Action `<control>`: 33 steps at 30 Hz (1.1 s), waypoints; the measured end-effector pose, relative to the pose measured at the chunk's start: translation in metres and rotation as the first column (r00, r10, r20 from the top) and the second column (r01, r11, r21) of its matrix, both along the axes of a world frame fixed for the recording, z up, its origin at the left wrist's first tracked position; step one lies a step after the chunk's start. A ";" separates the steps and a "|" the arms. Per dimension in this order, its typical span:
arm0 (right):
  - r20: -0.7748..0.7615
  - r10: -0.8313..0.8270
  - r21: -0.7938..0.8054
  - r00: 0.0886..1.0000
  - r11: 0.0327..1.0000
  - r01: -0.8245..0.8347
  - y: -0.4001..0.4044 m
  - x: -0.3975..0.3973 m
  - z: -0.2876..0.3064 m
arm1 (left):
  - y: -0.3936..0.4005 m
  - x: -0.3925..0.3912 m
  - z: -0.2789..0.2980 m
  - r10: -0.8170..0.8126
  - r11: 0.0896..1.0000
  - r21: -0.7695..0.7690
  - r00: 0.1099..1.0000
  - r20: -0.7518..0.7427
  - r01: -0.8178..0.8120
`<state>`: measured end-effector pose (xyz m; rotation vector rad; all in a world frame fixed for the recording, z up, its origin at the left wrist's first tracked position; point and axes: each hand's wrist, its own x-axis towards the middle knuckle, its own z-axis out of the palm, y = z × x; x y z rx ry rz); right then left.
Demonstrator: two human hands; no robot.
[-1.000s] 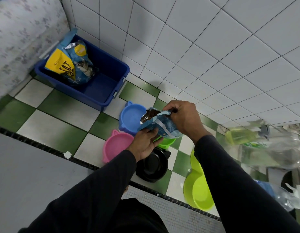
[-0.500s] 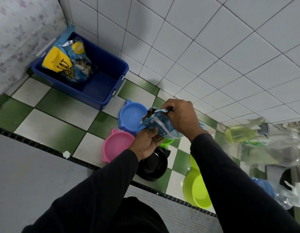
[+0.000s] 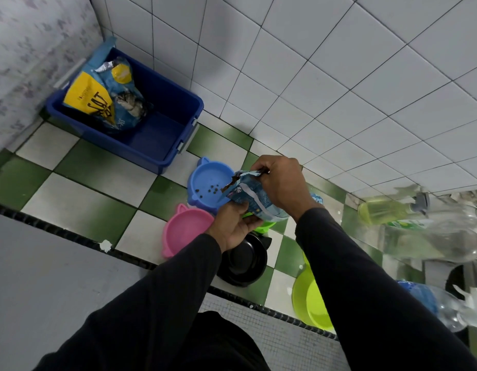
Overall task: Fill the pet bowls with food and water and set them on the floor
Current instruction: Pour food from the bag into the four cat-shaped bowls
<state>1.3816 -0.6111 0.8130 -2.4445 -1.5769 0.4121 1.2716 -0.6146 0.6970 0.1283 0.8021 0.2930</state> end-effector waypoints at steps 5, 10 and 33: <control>0.004 -0.007 0.005 1.000 1.000 0.007 0.003 0.002 -0.001 | 0.002 -0.002 0.002 -0.008 1.000 -0.007 1.000 -0.004 0.008; 0.002 -0.014 0.005 1.000 1.000 0.014 0.006 0.004 -0.001 | 0.003 -0.003 0.002 -0.047 0.998 0.030 0.999 0.021 0.047; 0.026 0.018 -0.075 1.000 0.997 -0.016 0.014 0.001 -0.001 | 0.007 -0.007 -0.003 -0.084 0.996 0.031 0.996 0.023 0.084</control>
